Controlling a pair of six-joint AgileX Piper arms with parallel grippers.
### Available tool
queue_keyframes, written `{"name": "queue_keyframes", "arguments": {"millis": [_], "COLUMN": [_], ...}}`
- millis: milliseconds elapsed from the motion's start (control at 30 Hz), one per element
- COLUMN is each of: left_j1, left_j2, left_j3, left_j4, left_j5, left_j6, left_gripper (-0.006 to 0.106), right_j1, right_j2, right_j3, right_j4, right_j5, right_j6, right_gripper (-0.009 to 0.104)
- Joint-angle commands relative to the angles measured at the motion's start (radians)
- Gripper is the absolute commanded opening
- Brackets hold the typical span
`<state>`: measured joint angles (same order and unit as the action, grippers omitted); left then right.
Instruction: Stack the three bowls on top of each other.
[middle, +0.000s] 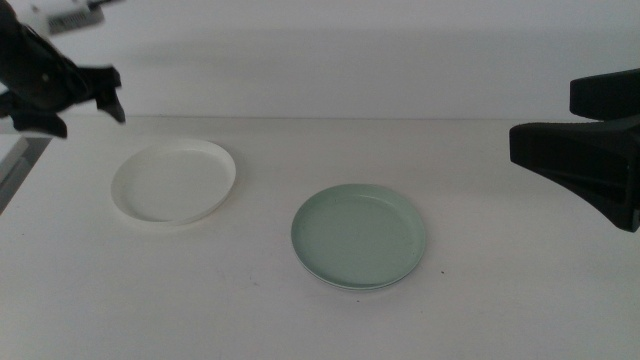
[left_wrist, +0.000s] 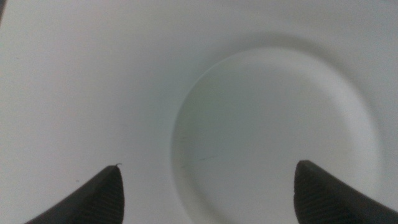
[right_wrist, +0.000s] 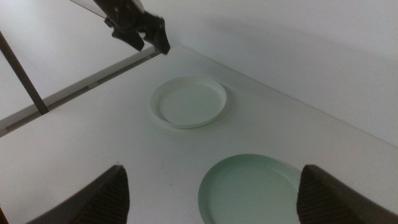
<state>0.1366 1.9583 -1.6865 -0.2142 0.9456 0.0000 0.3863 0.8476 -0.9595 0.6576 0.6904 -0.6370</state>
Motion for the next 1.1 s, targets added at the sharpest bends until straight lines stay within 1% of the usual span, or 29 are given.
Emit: {"name": "queue_keyframes", "arguments": {"millis": [0,133,267,367,500,600,767,833,967,1067], "left_j1": [0.002,0.002,0.002,0.002,0.002,0.002,0.002,0.002,0.002,0.002], "left_j2": [0.039,0.108,0.172,0.21,0.239,0.255,0.279,0.287,0.292,0.292], "left_j3": [-0.011,-0.011,-0.011,-0.011,-0.011,-0.011,-0.011,-0.011,-0.011,-0.011], "left_j4": [0.033,0.096,0.102,0.07,-0.026,-0.047,-0.048,-0.053,-0.074,-0.079], "left_j5": [-0.014,-0.014,-0.052,-0.084,-0.127,-0.18,-0.21,-0.211,-0.216,-0.216], "left_j6": [0.048,0.056,0.077,0.09,0.152,0.179,0.176,0.176,0.176,0.176], "left_gripper": [0.094,0.094,0.094,0.094,0.093,0.089,0.078,0.071,0.056,0.038], "right_j1": [0.002,0.002,0.002,0.002,0.002,0.002,0.002,0.002,0.002,0.002], "right_j2": [-0.005,-0.005,-0.005,-0.005,-0.005,-0.005,-0.005,-0.005,-0.005,-0.005], "right_j3": [0.002,0.002,0.002,0.002,0.002,0.002,0.002,0.002,0.002,0.002], "right_j4": [0.004,0.004,0.004,0.004,0.004,0.004,0.004,0.004,0.004,0.004], "right_j5": [-0.005,-0.005,-0.005,-0.005,-0.005,-0.005,-0.005,-0.005,-0.005,-0.005], "right_j6": [-0.007,-0.007,-0.007,-0.007,-0.007,-0.007,-0.007,-0.007,-0.007,-0.007], "right_gripper": [0.093,0.093,0.093,0.093,0.093,0.093,0.093,0.093,0.093,0.093]}}
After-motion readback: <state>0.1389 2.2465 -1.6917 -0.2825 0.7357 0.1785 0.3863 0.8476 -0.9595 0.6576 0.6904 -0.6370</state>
